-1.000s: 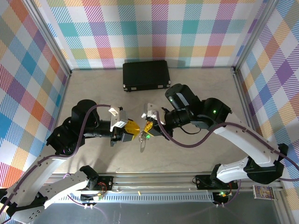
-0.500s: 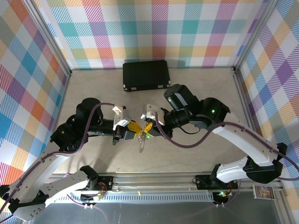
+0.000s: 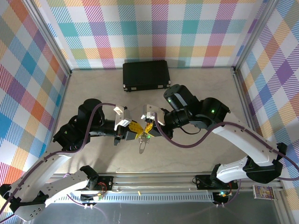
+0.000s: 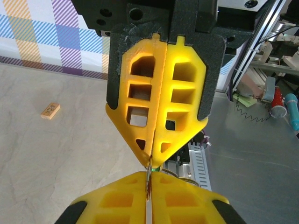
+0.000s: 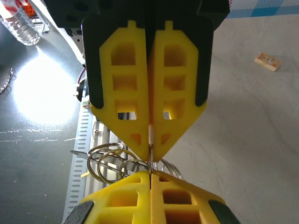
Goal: Put the keys on the keyring
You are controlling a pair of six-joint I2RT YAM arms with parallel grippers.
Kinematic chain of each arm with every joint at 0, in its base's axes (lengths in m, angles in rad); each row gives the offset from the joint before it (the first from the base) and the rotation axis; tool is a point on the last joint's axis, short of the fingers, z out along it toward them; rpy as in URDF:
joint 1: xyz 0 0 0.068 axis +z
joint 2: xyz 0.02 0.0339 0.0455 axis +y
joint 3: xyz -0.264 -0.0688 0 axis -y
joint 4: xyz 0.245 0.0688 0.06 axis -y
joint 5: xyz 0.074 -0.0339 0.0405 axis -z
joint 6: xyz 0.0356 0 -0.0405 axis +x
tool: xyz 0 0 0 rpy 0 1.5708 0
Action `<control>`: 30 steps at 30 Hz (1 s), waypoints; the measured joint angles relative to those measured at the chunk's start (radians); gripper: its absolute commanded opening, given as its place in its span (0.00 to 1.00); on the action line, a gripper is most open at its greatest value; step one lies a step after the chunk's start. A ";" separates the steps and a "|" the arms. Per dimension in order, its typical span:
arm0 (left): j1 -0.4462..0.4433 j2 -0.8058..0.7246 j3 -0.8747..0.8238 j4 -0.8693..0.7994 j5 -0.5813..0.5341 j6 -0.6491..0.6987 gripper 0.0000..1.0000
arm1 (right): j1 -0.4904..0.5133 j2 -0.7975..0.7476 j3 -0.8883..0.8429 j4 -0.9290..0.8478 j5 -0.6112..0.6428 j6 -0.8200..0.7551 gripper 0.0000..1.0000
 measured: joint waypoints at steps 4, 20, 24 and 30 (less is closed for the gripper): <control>-0.005 0.000 -0.007 0.019 0.000 -0.010 0.03 | 0.000 0.000 0.000 0.001 0.000 0.000 0.00; -0.005 -0.076 -0.167 0.356 0.019 -0.227 0.00 | 0.005 -0.031 -0.023 0.062 0.007 0.051 0.24; -0.005 -0.088 -0.219 0.520 0.027 -0.323 0.00 | 0.005 -0.058 -0.038 0.106 0.008 0.084 0.22; -0.005 -0.108 -0.252 0.669 0.026 -0.416 0.00 | 0.006 -0.087 -0.048 0.169 0.006 0.117 0.19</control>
